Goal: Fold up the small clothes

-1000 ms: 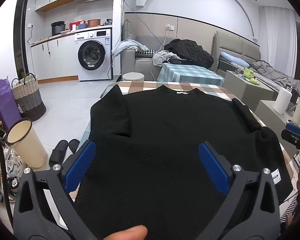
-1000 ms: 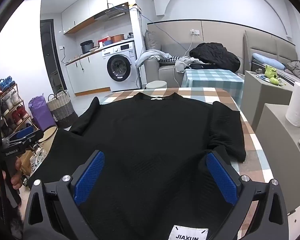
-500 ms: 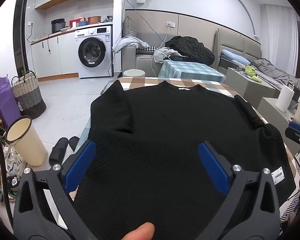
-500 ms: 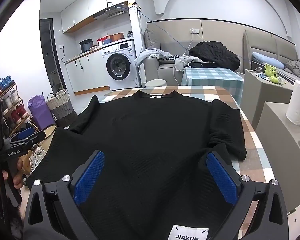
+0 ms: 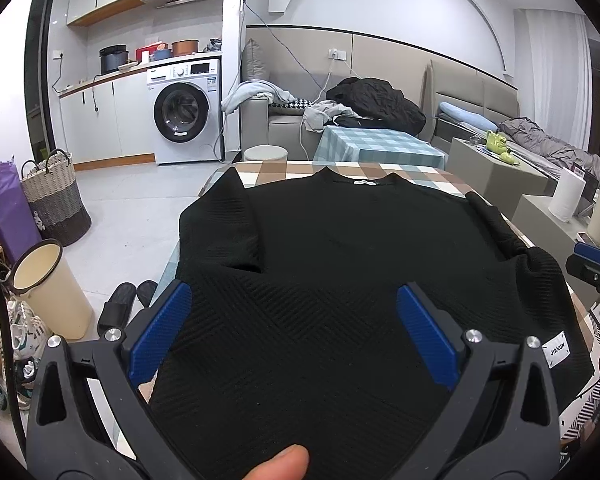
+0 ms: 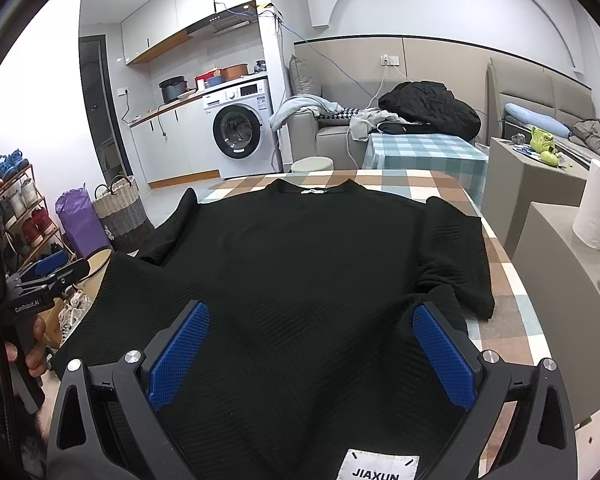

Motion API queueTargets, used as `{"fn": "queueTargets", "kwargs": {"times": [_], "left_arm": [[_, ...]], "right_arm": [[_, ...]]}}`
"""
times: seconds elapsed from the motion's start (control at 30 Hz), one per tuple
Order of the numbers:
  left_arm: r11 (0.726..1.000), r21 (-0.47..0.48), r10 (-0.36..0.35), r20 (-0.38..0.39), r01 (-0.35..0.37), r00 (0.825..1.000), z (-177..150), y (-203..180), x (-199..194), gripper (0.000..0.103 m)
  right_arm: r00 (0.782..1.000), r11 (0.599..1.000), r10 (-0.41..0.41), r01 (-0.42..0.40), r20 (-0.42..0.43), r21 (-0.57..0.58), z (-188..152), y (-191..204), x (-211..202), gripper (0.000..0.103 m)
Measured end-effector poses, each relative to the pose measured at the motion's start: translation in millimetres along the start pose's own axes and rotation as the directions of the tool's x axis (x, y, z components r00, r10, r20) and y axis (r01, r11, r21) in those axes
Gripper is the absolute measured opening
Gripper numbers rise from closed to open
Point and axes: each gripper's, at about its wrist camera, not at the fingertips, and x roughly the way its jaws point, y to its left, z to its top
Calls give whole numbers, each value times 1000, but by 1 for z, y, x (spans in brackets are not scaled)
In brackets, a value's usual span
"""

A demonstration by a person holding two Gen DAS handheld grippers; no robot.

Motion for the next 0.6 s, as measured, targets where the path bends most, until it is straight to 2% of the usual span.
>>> {"fn": "queueTargets", "kwargs": {"times": [0.6], "left_arm": [[1000, -31, 0, 2, 0, 1000, 1, 8, 3, 102]], "right_arm": [[1000, 1000, -8, 8, -15, -9, -1, 1, 5, 103]]}}
